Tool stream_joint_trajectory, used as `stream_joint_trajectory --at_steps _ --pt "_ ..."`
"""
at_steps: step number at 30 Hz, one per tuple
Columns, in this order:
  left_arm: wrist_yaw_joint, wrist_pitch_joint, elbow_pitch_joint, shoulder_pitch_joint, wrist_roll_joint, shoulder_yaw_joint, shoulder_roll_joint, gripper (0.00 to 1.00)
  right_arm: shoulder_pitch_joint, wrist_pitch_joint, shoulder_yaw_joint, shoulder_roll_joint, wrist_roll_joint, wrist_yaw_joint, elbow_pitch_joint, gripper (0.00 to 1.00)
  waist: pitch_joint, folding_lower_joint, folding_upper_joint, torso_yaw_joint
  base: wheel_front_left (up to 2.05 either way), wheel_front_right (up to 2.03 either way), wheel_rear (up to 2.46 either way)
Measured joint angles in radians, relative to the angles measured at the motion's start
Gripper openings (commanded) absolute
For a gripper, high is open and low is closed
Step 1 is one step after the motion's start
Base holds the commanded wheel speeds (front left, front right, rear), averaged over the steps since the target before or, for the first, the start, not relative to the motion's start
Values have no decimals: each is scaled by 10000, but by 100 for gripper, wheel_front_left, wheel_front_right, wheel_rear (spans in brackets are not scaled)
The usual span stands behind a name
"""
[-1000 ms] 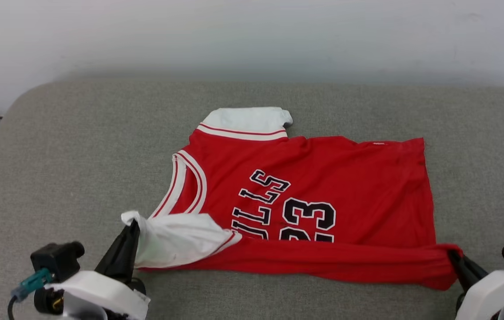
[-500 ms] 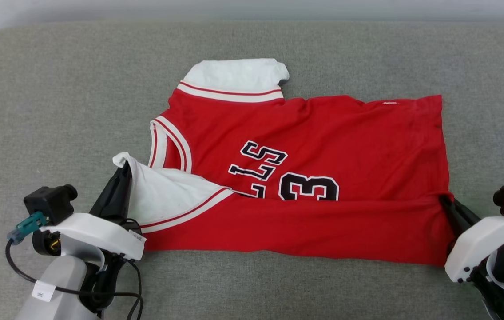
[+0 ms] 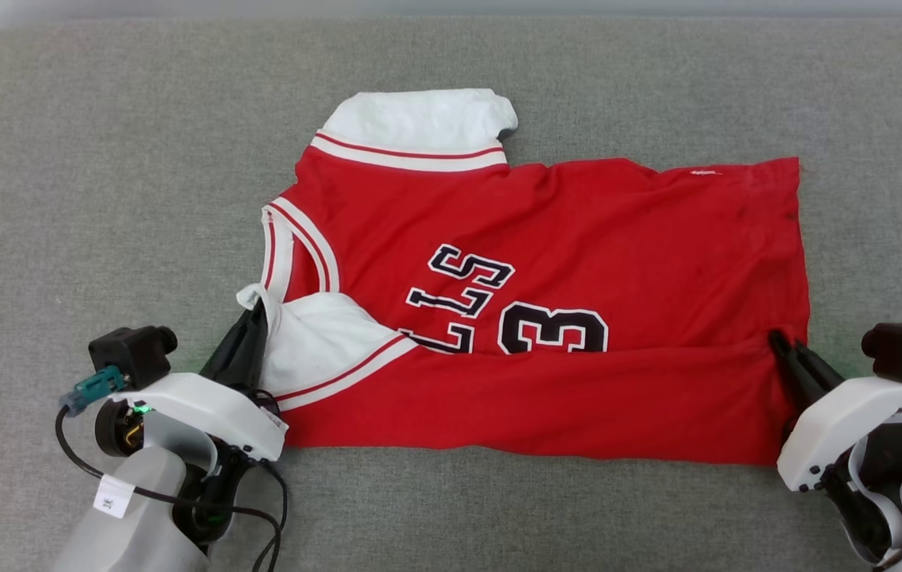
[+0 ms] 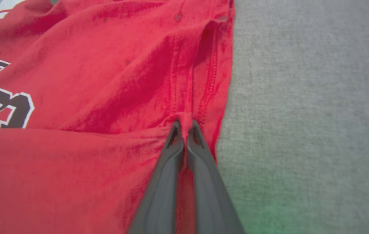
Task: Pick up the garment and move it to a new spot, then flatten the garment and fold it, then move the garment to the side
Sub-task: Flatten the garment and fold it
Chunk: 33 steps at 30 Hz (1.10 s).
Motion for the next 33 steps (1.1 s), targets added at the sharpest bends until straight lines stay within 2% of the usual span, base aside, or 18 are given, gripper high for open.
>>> stream_joint_trajectory --at_steps 9,13,18,24,29,33 --pt "-2 -2 272 -23 -56 376 238 100 164 -2086 -31 -88 84 0 -420 100 -763 -1 0 -82 0 0 0" --pt "-2 -2 326 70 94 497 405 100 317 -2376 -230 -63 -169 0 -769 100 -1092 -2 0 -129 0 0 0" --pt "38 362 192 84 115 529 821 100 973 -2520 -706 311 -654 0 -1463 100 -1655 -2 0 -165 0 0 0" --pt "161 2222 -476 51 -213 483 1710 100 1626 -2192 -905 732 -997 0 -2278 100 -2104 -2 0 -256 0 0 0" --pt "274 4755 -1294 85 -903 272 2487 100 2094 -1814 -1051 922 -1170 0 -2846 100 -2370 -3 0 -422 0 0 0" --pt "656 6752 -2063 224 -1697 245 2972 100 2378 -1641 -1151 1083 -1210 0 -3162 100 -2445 -3 0 -554 0 0 0"
